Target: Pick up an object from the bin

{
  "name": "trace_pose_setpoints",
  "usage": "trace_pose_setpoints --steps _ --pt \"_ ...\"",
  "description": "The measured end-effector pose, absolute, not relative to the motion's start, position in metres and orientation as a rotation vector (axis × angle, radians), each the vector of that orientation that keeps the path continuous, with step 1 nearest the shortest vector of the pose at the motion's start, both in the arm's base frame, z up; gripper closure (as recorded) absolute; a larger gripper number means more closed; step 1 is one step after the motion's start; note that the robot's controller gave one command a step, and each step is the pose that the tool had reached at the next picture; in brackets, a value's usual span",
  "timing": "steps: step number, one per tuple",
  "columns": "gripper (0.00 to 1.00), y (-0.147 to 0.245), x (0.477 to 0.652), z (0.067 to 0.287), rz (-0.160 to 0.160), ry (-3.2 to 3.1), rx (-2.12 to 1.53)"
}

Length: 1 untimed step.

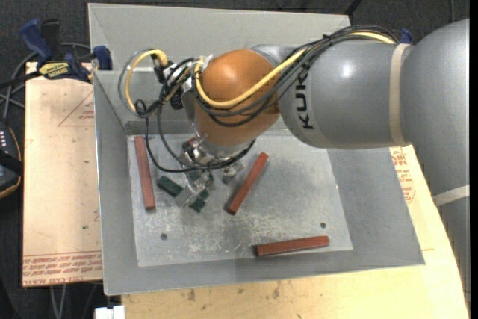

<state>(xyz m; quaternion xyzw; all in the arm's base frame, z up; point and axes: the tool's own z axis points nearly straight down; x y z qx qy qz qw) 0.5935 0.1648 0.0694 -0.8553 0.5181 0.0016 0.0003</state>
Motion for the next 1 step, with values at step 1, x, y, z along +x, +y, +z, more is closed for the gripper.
trace_pose_setpoints --steps 1 --pt "0.00 0.1657 0.5938 0.0697 0.003 1.634 -2.680"
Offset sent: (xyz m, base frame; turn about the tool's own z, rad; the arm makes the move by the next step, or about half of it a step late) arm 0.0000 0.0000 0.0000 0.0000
